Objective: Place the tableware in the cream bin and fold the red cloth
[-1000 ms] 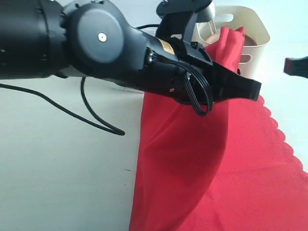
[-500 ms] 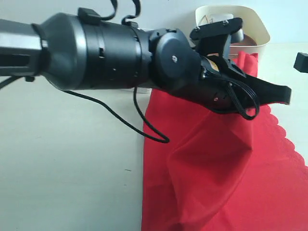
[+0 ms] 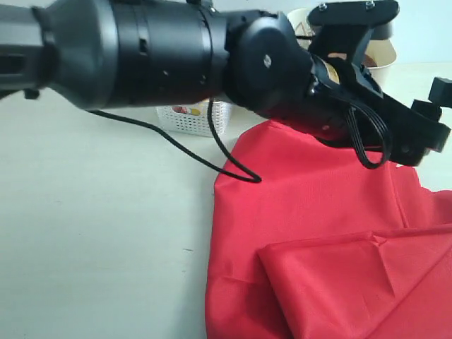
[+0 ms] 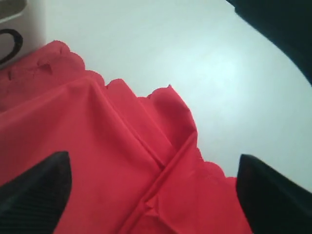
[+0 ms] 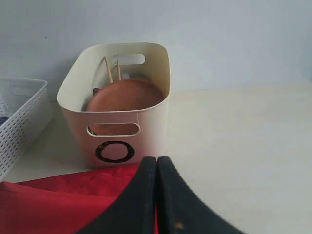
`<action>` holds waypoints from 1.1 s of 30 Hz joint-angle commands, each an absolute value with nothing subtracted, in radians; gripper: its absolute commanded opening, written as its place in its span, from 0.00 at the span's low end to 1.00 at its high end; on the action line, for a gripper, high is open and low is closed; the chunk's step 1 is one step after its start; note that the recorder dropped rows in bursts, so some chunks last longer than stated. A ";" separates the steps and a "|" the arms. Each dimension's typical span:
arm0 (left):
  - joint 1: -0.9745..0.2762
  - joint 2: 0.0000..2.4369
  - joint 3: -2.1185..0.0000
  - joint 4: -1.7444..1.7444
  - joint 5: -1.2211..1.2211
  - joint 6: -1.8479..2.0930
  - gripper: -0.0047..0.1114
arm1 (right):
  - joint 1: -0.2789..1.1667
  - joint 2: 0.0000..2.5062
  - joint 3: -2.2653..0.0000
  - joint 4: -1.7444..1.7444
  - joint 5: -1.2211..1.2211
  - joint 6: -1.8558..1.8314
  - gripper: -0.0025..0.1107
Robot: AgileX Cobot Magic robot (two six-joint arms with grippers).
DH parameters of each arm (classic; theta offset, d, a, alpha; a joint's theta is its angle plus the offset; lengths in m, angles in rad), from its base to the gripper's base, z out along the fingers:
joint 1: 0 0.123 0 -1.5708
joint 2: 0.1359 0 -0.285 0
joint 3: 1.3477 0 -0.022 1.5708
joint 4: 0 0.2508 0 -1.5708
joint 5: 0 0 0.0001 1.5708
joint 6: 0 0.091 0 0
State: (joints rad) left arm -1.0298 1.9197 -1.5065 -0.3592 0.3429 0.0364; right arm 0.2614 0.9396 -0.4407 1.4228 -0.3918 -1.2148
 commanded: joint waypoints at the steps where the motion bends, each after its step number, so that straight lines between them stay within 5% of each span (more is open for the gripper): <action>1: -0.975 1.815 -1.507 -0.214 0.552 0.050 0.57 | 0.261 0.933 -0.435 1.411 -0.383 -1.218 0.02; 7: -0.916 1.747 -1.335 -0.190 0.647 0.050 0.04 | 0.261 0.933 -0.435 1.411 -0.352 -1.222 0.02; 20: -1.109 1.924 -1.093 -0.209 0.495 0.053 0.05 | 0.261 0.933 -0.435 1.394 -0.305 -1.227 0.02; 33: -1.288 1.974 -1.349 -0.217 0.455 0.140 0.05 | 0.261 0.933 -0.435 1.387 -0.307 -1.227 0.02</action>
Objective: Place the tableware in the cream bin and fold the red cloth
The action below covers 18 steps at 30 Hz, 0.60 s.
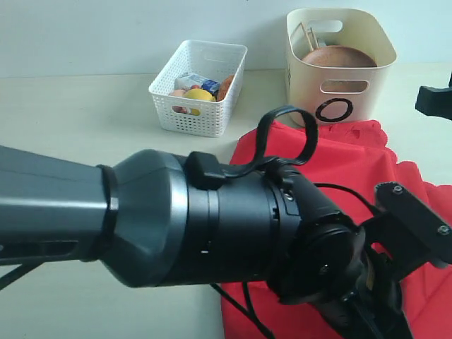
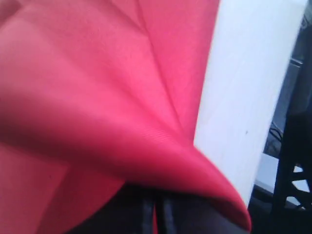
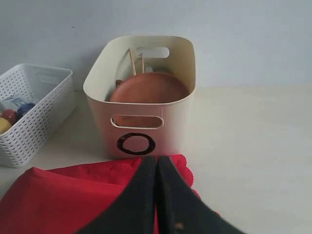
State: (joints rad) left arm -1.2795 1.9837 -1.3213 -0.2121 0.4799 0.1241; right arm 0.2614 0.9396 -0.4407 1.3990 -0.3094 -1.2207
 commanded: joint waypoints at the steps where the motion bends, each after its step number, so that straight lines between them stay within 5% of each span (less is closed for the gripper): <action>1: -1.288 1.974 -1.349 -0.217 0.443 0.140 0.05 | 0.261 0.933 -0.435 1.387 -0.307 -1.227 0.02; 18: -1.202 1.909 -1.349 -0.120 0.534 0.125 0.05 | 0.261 0.944 -0.435 1.366 -0.254 -1.231 0.02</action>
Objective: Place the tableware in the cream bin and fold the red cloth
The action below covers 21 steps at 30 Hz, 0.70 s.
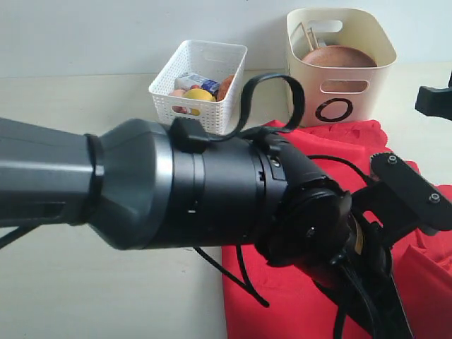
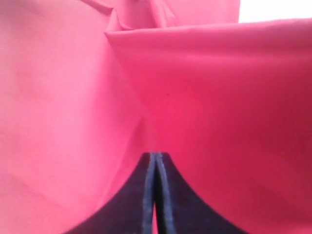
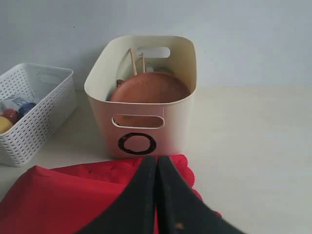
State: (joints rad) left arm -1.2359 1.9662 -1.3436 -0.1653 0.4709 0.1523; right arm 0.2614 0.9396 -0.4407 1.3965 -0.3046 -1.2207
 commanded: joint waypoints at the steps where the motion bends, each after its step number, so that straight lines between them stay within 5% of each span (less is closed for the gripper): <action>1: -1.182 1.881 -1.349 -0.098 0.562 0.116 0.05 | 0.261 0.953 -0.435 1.346 -0.225 -1.235 0.02; 8: -1.028 1.621 -1.218 0.033 0.572 0.015 0.05 | 0.261 1.075 -0.439 1.244 -0.151 -1.227 0.02; 16: -0.903 1.221 -0.911 0.034 0.312 -0.019 0.04 | 0.261 1.278 -0.532 1.230 0.132 -1.229 0.02; 21: -0.822 1.010 -0.766 0.044 0.229 -0.019 0.04 | 0.261 1.474 -0.576 1.228 0.104 -1.229 0.02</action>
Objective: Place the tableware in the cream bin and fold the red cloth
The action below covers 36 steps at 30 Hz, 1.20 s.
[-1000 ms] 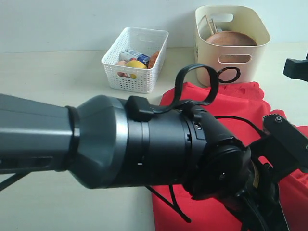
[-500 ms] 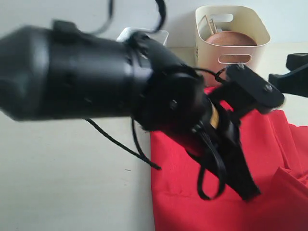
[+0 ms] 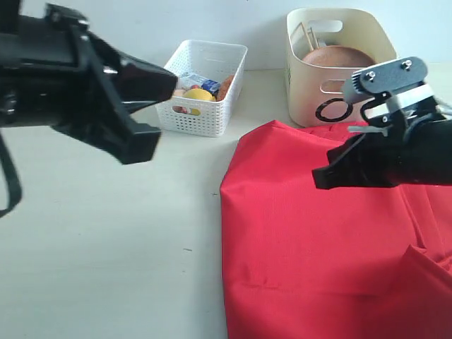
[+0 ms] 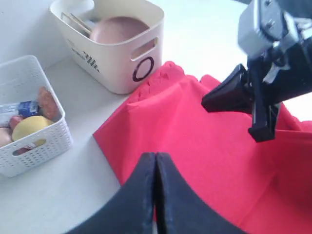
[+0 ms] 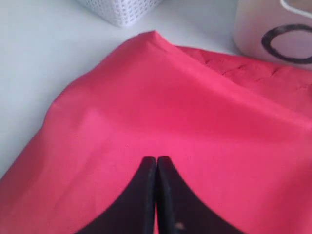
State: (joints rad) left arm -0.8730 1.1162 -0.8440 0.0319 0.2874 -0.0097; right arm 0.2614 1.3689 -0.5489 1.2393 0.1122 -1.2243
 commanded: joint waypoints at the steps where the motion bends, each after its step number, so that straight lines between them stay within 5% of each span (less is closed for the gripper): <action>1: -0.781 0.957 -0.732 0.044 0.210 -0.023 0.04 | 0.261 1.534 -0.588 1.228 0.080 -1.229 0.02; 8: -0.628 0.773 -0.573 0.044 0.104 -0.028 0.04 | 0.261 1.748 -0.636 1.231 -0.055 -1.229 0.02; 20: -0.628 0.775 -0.567 0.044 0.101 -0.034 0.04 | 0.261 1.892 -0.636 1.298 -0.235 -1.342 0.02; 28: -0.628 0.775 -0.567 0.044 0.101 -0.034 0.04 | 0.259 1.913 -0.634 1.622 -0.648 -1.595 0.02; 36: -0.628 0.775 -0.567 0.044 0.125 -0.034 0.04 | 0.042 1.913 -0.636 1.529 -0.675 -1.429 0.02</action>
